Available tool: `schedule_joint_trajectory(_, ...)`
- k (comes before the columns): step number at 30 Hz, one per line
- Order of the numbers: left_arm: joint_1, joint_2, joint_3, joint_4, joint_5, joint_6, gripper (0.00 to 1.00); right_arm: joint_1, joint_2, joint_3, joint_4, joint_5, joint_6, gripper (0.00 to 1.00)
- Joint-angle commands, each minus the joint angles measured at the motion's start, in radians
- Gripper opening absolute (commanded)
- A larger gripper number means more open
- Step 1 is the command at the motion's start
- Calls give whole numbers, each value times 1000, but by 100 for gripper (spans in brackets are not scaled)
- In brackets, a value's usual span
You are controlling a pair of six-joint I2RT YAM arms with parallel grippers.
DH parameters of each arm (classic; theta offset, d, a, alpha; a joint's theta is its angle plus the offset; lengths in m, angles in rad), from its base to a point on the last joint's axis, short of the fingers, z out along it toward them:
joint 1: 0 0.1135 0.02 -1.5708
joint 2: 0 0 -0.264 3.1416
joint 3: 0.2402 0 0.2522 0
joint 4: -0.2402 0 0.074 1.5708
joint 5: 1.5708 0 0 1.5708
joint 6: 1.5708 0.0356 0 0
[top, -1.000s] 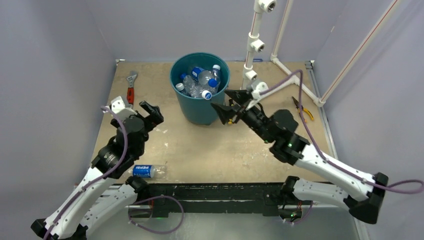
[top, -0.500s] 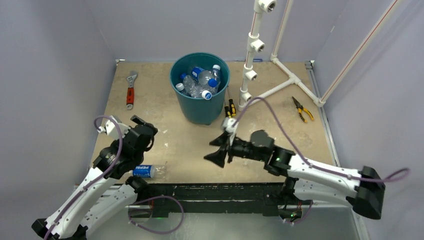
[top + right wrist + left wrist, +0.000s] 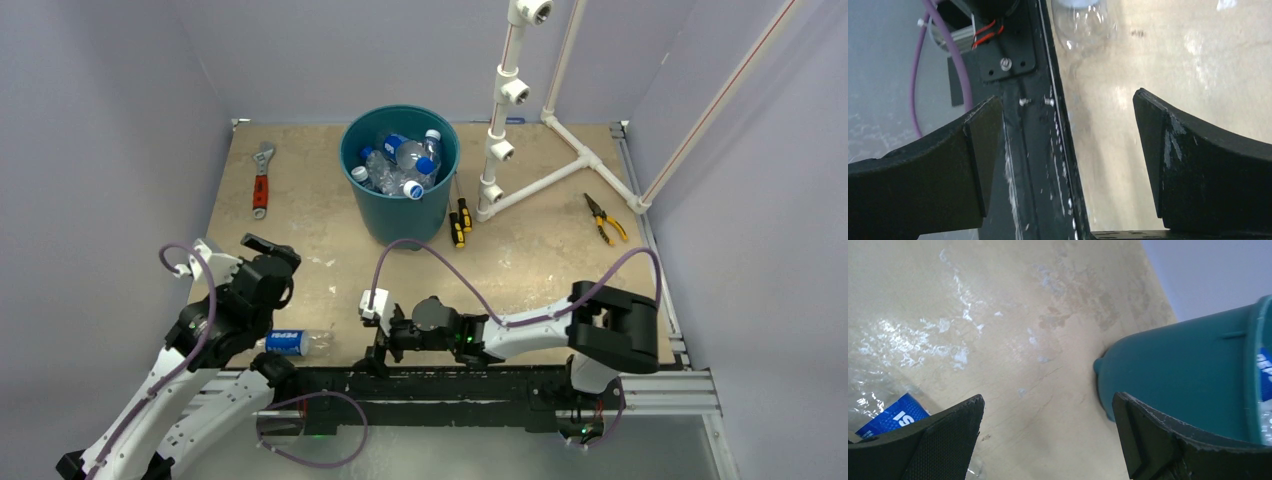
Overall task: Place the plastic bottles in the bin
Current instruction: Pick up the plastic bottle from the corner of the board.
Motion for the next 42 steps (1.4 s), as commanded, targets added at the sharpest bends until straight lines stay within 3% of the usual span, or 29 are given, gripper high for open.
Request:
schedule_joint_trajectory(1, 0, -5, 116, -44, -99, 70, 99, 13, 105, 75, 288, 107, -57, 99)
schedule_joint_trajectory(6, 0, -49, 116, -36, -111, 113, 99, 13, 237, 169, 343, 158, -90, 99)
schedule_joint_trajectory(12, 0, -91, 103, -18, -118, 166, 99, 14, 356, 289, 294, 89, -132, 98)
schedule_joint_trajectory(22, 0, -135, 83, 16, -115, 224, 98, 13, 489, 468, 104, -21, -209, 95)
schedule_joint_trajectory(31, 0, -146, 63, 39, -112, 239, 98, 12, 543, 517, -1, -61, -248, 93)
schedule_joint_trajectory(42, 0, -163, 57, 32, -104, 230, 98, 11, 553, 507, 48, -68, -256, 75)
